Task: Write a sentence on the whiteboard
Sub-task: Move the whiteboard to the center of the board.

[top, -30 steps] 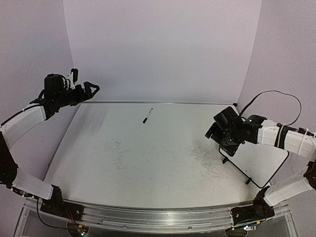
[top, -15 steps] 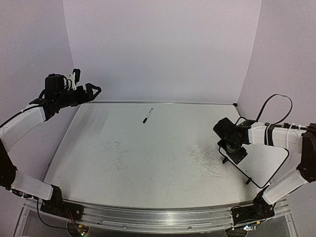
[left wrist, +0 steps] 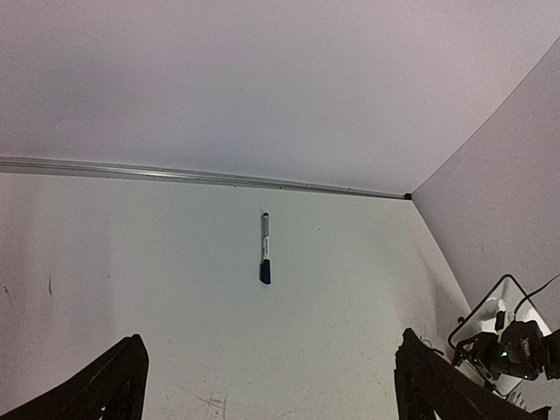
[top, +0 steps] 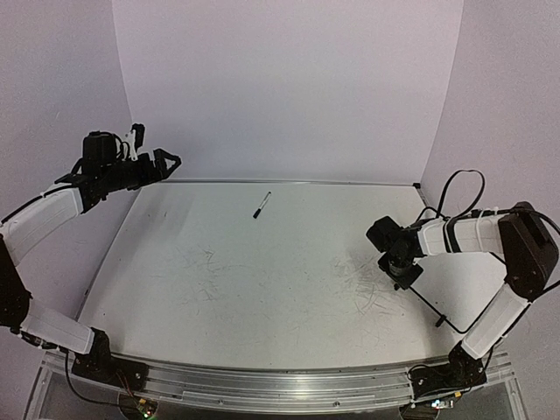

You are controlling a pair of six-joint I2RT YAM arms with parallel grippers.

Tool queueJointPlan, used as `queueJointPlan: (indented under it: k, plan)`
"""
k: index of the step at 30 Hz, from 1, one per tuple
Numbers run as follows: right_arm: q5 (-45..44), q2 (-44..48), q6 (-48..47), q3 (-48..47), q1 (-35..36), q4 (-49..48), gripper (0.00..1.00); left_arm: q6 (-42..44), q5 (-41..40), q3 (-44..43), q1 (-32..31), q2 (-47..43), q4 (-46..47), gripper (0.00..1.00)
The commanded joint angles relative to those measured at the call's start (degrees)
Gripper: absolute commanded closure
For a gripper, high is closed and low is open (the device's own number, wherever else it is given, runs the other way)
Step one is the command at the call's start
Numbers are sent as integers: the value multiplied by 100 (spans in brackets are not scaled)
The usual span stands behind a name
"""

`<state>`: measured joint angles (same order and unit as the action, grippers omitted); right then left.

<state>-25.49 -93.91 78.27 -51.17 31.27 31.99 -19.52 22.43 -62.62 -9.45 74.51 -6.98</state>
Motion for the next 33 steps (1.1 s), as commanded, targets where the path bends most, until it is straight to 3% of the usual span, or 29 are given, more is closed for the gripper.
queueJointPlan:
  k: [1,13,33]
  plan:
    - [292,-206,147,159,-15,-301,49,-19,103,-346,-43,84,56,1]
    - [377,-421,583,346,-15,-328,49,-35,136,-442,-110,240,53,1]
    - [36,-558,493,150,75,-265,71,-72,75,-545,-270,307,57,1]
